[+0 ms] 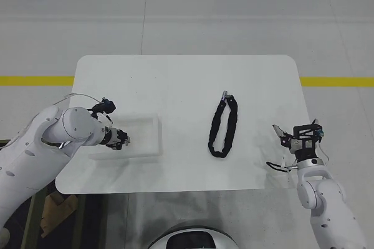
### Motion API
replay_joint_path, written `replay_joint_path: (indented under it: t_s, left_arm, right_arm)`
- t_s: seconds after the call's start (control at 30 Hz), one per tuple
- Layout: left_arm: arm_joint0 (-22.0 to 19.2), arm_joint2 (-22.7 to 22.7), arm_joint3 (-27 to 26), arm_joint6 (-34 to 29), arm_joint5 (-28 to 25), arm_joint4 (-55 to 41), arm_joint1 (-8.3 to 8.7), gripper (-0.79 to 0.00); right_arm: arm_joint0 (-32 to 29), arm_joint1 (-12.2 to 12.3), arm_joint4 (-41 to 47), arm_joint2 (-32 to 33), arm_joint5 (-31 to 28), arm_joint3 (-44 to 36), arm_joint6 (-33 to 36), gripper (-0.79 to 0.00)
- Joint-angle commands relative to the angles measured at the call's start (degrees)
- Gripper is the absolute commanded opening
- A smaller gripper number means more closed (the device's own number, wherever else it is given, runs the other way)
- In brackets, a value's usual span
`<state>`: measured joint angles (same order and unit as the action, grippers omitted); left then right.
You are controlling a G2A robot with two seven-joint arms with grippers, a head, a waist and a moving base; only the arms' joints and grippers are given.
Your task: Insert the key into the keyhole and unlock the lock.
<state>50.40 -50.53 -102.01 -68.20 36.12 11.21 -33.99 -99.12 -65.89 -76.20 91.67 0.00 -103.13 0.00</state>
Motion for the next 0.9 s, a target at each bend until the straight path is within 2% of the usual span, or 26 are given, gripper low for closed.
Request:
replay_joint_path:
  t_s: [0.0, 0.2, 0.27, 0.5, 0.87]
  left_arm:
    - [-1.63, 2.72, -0.41, 1.3, 1.31, -1.78, 0.69, -0.576]
    - [-7.71, 10.21, -0.37, 3.58, 3.58, -6.85, 2.83, -0.646]
    - [-9.68, 12.71, -0.51, 4.31, 4.3, -8.46, 3.4, -0.785]
    - [-16.34, 20.56, -2.26, 6.76, 6.75, -13.21, 5.55, -0.785]
    - [-27.29, 29.51, -8.97, 12.53, 12.51, -20.85, 11.15, -0.785]
  right_arm:
    - [0.0, 0.0, 0.0, 0.0, 0.0, 0.0, 0.0, 0.0]
    - [0.0, 0.0, 0.0, 0.0, 0.0, 0.0, 0.0, 0.0]
    - [0.0, 0.0, 0.0, 0.0, 0.0, 0.0, 0.0, 0.0]
    - [0.0, 0.0, 0.0, 0.0, 0.0, 0.0, 0.0, 0.0]
    - [0.0, 0.0, 0.0, 0.0, 0.0, 0.0, 0.0, 0.0]
